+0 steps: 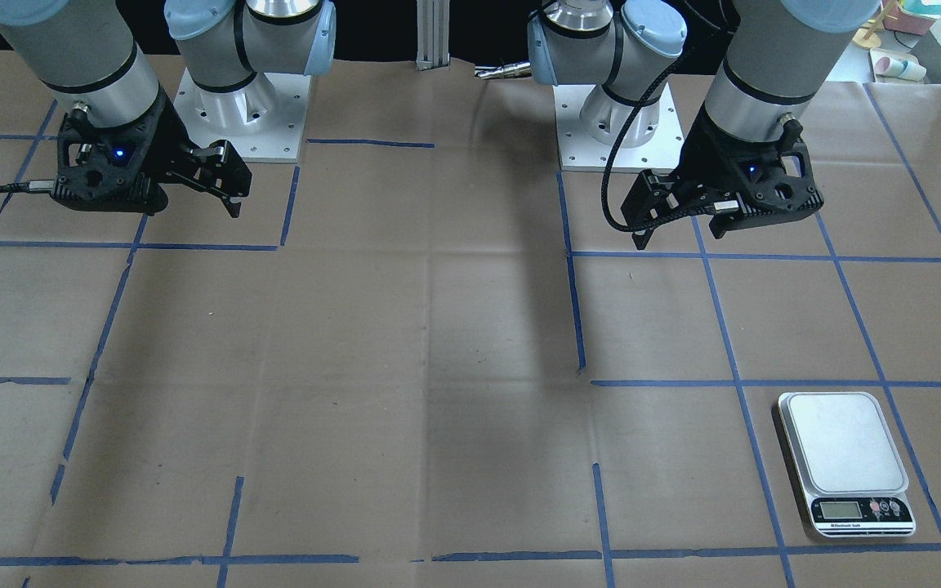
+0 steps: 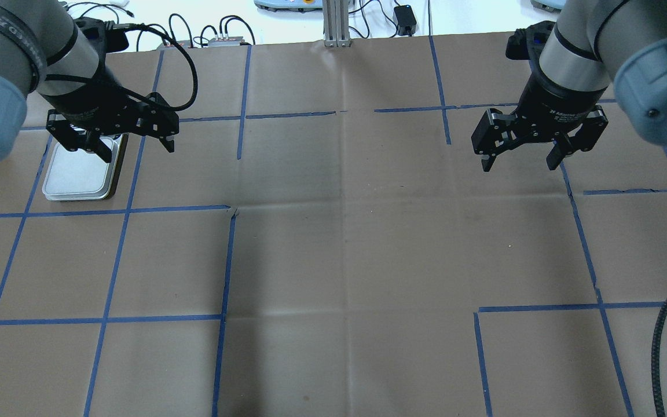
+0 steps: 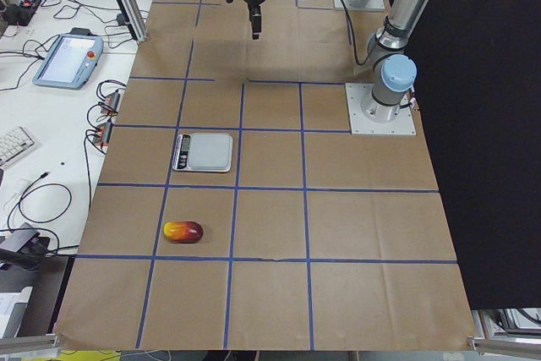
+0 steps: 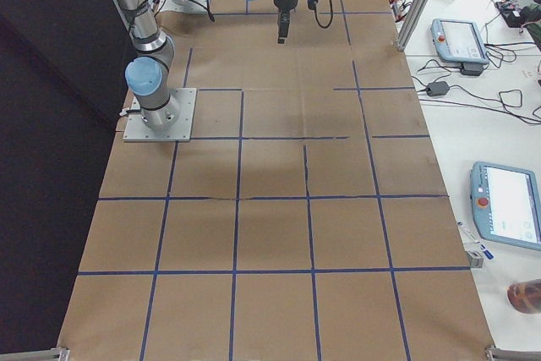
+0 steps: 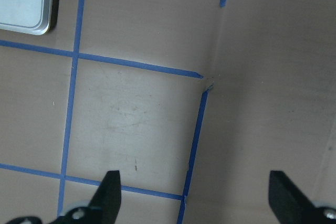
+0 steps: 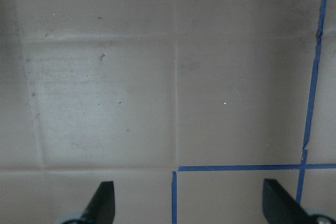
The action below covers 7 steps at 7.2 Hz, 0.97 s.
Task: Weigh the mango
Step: 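Move the left gripper outward past the scale and grasp the red-yellow mango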
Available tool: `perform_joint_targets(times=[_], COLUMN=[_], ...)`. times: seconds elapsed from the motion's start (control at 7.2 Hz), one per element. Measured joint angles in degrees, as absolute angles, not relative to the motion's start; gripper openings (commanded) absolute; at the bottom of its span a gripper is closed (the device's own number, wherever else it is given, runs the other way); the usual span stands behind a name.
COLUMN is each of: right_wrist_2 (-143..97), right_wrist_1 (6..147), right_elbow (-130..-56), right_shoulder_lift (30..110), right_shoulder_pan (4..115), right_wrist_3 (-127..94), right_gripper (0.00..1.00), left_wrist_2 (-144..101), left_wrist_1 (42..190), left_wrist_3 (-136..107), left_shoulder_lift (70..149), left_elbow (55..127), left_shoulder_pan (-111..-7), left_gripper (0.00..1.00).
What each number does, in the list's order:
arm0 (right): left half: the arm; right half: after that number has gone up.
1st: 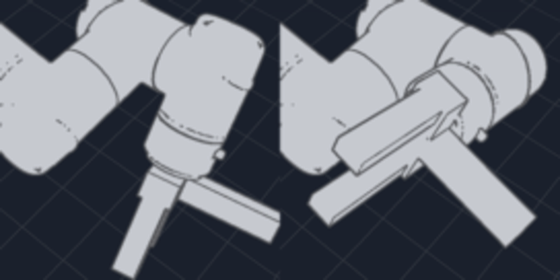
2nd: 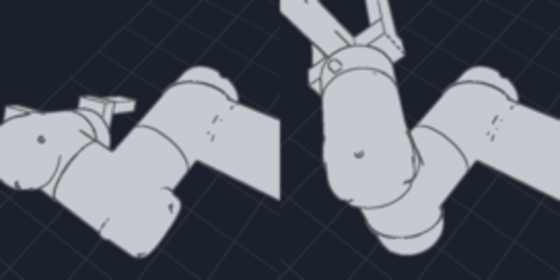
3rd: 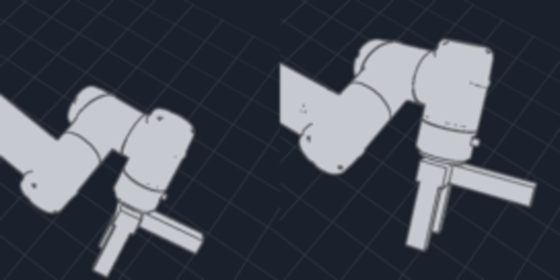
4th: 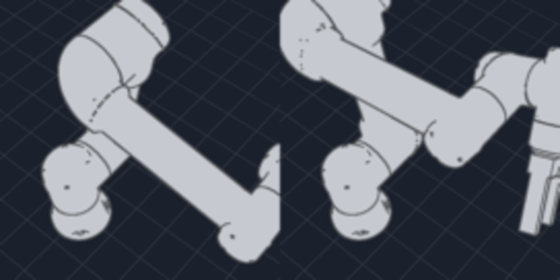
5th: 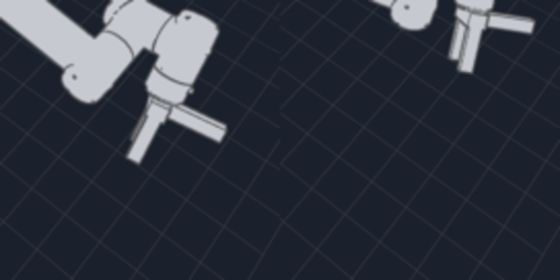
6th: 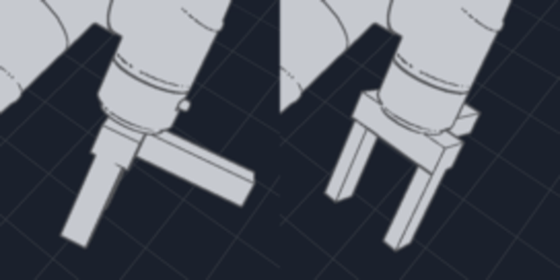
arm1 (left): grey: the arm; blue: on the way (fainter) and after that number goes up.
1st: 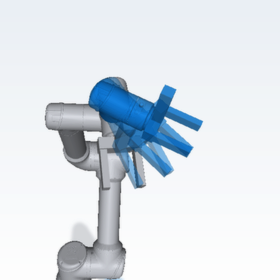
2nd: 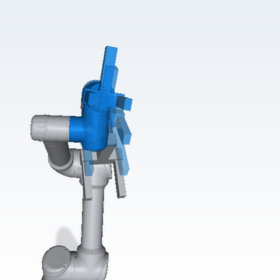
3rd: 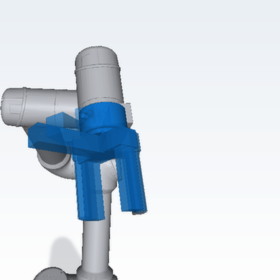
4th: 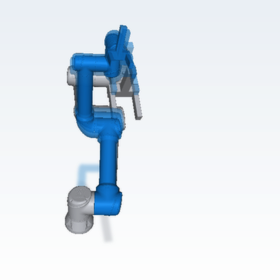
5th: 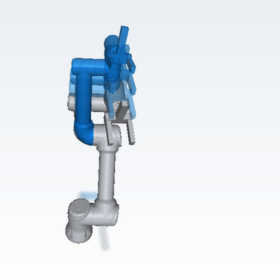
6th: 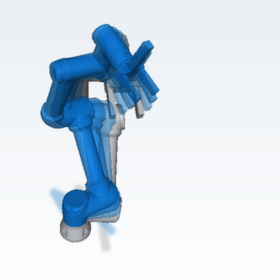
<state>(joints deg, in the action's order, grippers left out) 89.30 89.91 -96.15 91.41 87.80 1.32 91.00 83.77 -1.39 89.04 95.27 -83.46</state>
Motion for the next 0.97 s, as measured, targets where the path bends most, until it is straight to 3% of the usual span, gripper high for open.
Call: perform_joint_targets(times=[0.56, 0.97], right_wrist_2=[89.3, 89.3], right_wrist_1=[89.91, 89.91], right_elbow=[-96.15, -96.15], right_shoulder_lift=[91.4, 91.41], right_shoulder_pan=[87.8, 87.8], right_wrist_3=[1.32, 1.32], right_gripper=[1.0, 1.0], left_wrist_2=[91.47, 93.75], left_wrist_1=[81.58, 76.99], left_wrist_3=[19.21, 23.73], left_shoulder_lift=[95.42, 111.52], left_elbow=[93.1, 80.33], left_shoulder_pan=[-62.4, -52.23], left_gripper=[1.0, 1.0])
